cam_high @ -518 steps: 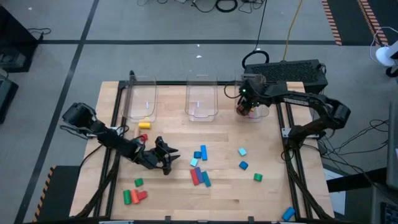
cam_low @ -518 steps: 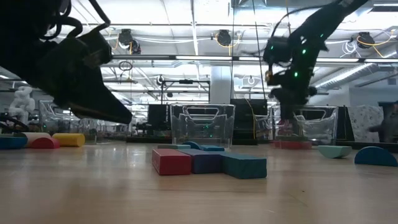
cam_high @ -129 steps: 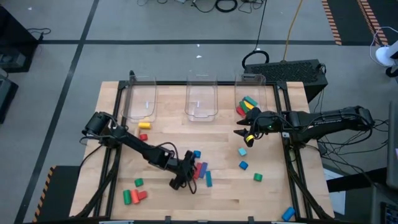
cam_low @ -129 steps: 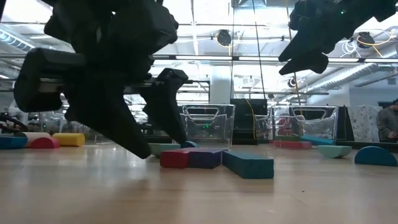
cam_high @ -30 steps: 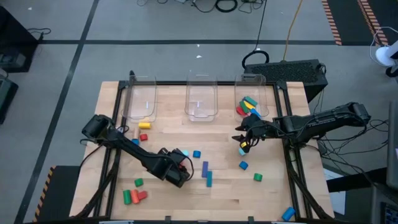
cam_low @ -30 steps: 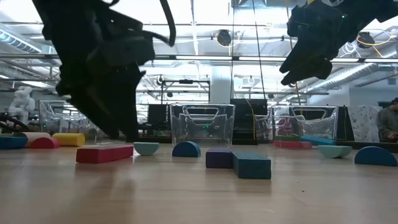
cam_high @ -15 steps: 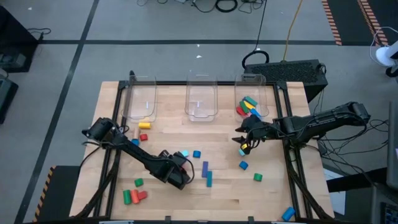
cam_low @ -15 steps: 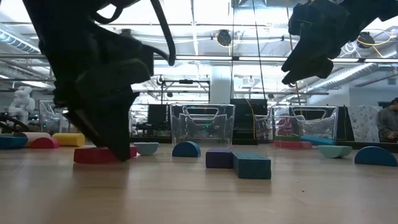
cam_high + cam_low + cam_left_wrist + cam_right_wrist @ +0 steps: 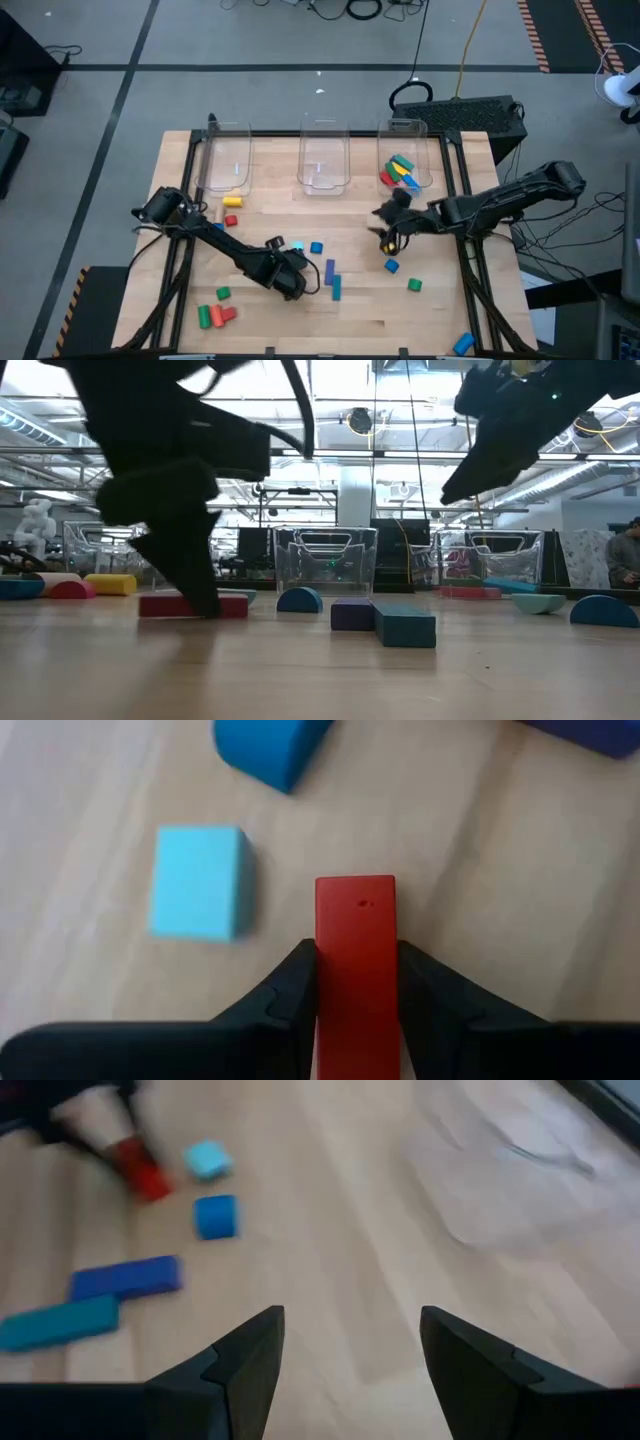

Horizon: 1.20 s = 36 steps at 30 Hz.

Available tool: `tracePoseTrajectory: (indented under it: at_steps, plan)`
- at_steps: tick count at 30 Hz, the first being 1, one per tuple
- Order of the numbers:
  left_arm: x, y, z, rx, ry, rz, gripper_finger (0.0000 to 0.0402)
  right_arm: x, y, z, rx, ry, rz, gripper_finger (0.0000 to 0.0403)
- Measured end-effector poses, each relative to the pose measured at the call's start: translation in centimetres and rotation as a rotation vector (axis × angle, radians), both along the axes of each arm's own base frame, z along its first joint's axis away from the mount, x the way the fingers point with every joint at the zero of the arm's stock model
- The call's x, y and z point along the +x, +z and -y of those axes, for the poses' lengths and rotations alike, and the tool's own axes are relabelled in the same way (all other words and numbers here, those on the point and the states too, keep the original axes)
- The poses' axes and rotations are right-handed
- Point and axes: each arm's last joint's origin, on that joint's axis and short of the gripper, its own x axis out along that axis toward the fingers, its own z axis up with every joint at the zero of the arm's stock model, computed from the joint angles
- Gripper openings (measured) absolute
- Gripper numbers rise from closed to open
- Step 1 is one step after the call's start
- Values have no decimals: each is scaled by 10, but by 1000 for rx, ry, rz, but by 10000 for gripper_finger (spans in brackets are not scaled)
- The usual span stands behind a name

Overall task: Sort blocks by size
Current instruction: Put the red rectangular block into the right transparent bin

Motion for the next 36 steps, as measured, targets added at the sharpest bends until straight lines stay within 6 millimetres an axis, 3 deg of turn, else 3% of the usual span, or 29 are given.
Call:
tracePoseTrajectory:
  at_steps: [10, 15, 24, 36]
  plan:
    - [21, 41, -37, -136, -100, 148, 108, 22, -9, -51, -292, 401, 132, 219]
    - [33, 52, -50, -269, -150, 245, 108, 30, -17, -64, -441, 525, 159, 219]
    - [51, 63, -70, -415, -210, 394, 108, 47, -39, -71, -627, 617, 171, 219]
    - [60, 72, -77, -488, -256, 508, 108, 54, -36, -65, -718, 621, 205, 219]
